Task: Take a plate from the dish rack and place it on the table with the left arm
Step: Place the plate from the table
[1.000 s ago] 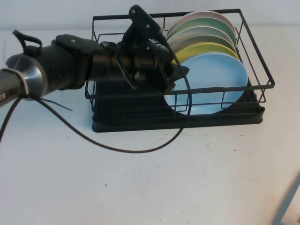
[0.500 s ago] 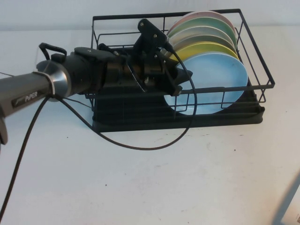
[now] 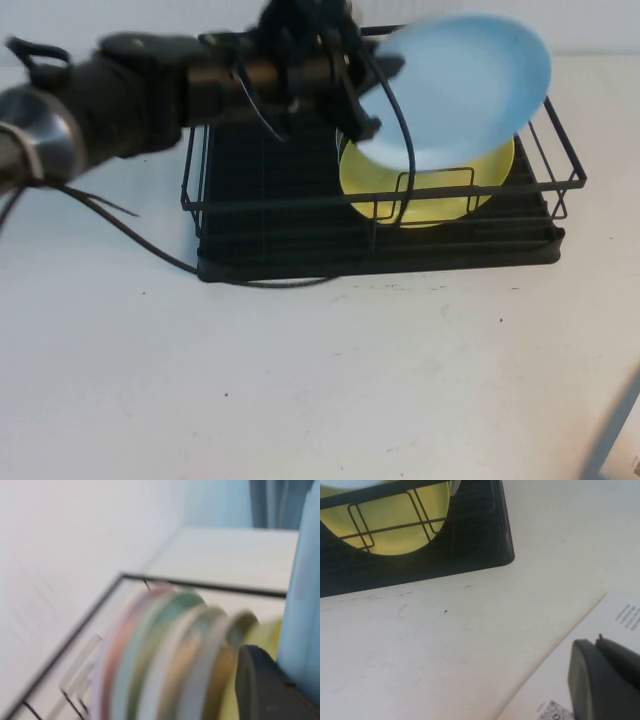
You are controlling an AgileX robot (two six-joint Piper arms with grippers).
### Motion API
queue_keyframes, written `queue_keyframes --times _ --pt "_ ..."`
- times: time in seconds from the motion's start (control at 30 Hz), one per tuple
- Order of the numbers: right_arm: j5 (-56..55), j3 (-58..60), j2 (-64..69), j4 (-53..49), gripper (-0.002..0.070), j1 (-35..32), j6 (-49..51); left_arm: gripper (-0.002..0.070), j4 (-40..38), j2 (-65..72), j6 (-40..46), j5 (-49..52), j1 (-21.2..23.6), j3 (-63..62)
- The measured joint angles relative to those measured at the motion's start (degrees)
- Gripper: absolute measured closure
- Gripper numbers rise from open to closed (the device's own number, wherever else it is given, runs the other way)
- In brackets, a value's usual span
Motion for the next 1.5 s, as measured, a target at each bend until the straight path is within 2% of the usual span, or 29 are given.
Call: queue_keyframes --times 0.13,0.23,0.37,0.5,0.73,0.93,1.03,1.17,1.33,1.5 --pt "0.0 0.0 0.0 0.0 0.0696 0.0 0.0 0.0604 -0.26 -5.79 -0.61 -1.0 0.0 0.0" --pt "0.0 0.0 0.0 0.0 0.0696 0.0 0.0 0.0604 1.5 -9.75 -6.01 -0.87 0.0 0.0" --pt "0.0 0.0 0.0 0.0 0.0696 0.0 0.0 0.0605 13.23 -14.07 -25.67 4.04 0.0 -0.22" --pt "0.0 0.0 0.0 0.0 0.0696 0.0 0.0 0.0605 26.19 -15.85 -41.71 16.94 0.1 -0.22" --pt "0.0 0.0 0.0 0.0 0.0696 0.0 0.0 0.0605 33.41 -17.94 -56.52 33.39 0.1 -0.22" --pt "0.0 0.0 0.0 0.0 0.0696 0.0 0.0 0.0605 39.48 -18.06 -67.57 40.18 0.1 3.07" --pt "0.0 0.0 0.0 0.0 0.0696 0.0 0.0 0.0605 39.84 -18.59 -69.34 39.81 -0.13 8.61" --pt "0.0 0.0 0.0 0.0 0.0696 0.0 0.0 0.0605 39.94 -20.04 -68.95 34.04 -0.24 19.35" --pt "0.0 0.0 0.0 0.0 0.0696 0.0 0.0 0.0605 39.6 -20.61 -68.78 22.54 -0.24 31.35" --pt "0.0 0.0 0.0 0.0 0.0696 0.0 0.0 0.0605 35.48 -20.32 -69.14 11.24 -0.24 37.06"
